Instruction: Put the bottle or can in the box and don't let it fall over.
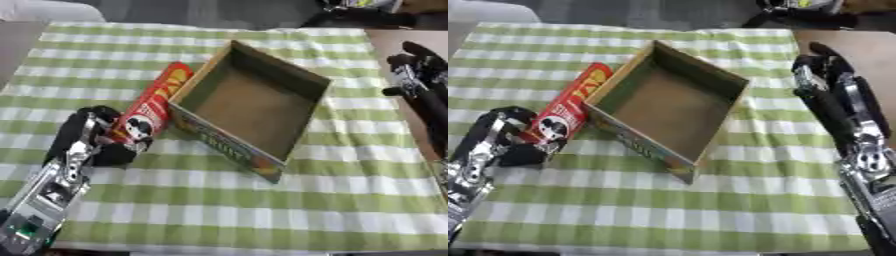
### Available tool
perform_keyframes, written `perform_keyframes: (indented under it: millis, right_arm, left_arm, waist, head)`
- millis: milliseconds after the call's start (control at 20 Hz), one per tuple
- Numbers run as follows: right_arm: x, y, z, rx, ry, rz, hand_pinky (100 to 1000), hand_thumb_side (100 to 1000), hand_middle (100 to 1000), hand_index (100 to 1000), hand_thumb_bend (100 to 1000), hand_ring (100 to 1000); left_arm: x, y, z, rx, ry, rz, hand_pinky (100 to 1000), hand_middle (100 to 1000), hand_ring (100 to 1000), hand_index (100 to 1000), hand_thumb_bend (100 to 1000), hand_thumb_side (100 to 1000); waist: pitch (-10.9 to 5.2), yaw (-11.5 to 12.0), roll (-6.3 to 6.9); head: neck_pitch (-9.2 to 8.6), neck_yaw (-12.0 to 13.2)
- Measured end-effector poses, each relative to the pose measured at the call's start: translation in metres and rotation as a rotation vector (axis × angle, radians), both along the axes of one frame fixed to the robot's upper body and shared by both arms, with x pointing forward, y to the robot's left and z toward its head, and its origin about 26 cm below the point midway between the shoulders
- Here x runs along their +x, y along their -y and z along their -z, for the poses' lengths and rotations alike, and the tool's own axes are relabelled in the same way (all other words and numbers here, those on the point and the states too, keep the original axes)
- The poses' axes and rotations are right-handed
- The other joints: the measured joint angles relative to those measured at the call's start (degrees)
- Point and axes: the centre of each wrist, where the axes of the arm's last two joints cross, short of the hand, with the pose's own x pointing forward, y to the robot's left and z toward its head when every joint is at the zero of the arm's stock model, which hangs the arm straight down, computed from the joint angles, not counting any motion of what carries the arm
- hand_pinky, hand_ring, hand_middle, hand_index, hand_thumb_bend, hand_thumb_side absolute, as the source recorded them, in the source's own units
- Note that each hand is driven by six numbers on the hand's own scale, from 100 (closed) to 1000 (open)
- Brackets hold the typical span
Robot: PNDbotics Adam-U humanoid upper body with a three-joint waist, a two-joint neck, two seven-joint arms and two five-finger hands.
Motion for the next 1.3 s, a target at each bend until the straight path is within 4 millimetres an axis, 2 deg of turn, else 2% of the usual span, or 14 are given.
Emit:
perform_keyframes:
  millis: [200,500,600,650,700,750,800,1100,1300]
  right_arm:
    - [0.000,0.000,0.000,0.002,0.000,0.000,682,673,791,936,100,919]
    - [0.000,0.000,0.000,0.004,0.001,-0.001,682,673,791,936,100,919]
    - [0.000,0.000,0.000,0.004,0.002,-0.002,682,673,791,936,100,919]
    - [0.000,0.000,0.000,0.004,0.002,-0.002,682,673,790,936,100,919]
    - [0.000,0.000,0.000,0.004,0.002,-0.002,682,673,790,936,100,919]
    - [0.000,0.000,0.000,0.004,0.002,-0.002,682,672,790,935,100,920]
    - [0.000,0.000,0.000,0.004,0.002,-0.002,682,672,790,935,100,920]
    - [0.000,0.000,0.000,0.004,0.002,-0.002,683,670,790,935,100,920]
    - [0.000,0.001,0.000,0.004,0.003,0.000,683,670,790,935,100,920]
  left_arm:
    - [0.002,0.002,0.007,0.022,-0.018,0.005,554,711,660,778,545,306]
    - [0.003,0.005,0.011,0.048,-0.031,0.007,525,699,633,777,559,276]
    - [0.004,0.005,0.012,0.053,-0.031,0.004,490,687,617,763,549,243]
    - [0.005,0.005,0.012,0.053,-0.031,0.003,460,670,601,747,505,201]
    - [0.005,0.006,0.012,0.053,-0.031,0.002,457,667,600,745,501,196]
    - [0.006,0.006,0.012,0.052,-0.028,-0.002,434,651,589,734,431,157]
    - [0.006,0.007,0.013,0.050,-0.024,-0.007,428,647,588,734,423,156]
    - [0.003,0.007,0.012,0.043,0.022,-0.039,342,649,563,712,341,208]
    - [-0.003,0.000,0.006,0.026,0.045,-0.072,304,618,535,696,230,256]
  waist:
    - [0.00,0.0,0.00]
    - [-0.01,0.0,0.00]
    - [-0.02,0.0,0.00]
    - [-0.02,0.0,0.00]
    - [-0.03,0.0,0.00]
    - [-0.04,0.0,0.00]
    - [-0.06,0.0,0.00]
    - [-0.06,0.0,0.00]
    - [-0.06,0.1,0.00]
  head:
    - [0.00,0.1]
    - [-0.01,0.1]
    - [-0.01,0.1]
    - [-0.01,0.1]
    - [-0.01,0.1]
    - [-0.02,0.1]
    - [-0.02,0.1]
    - [-0.02,0.1]
    - [-0.04,-0.2]
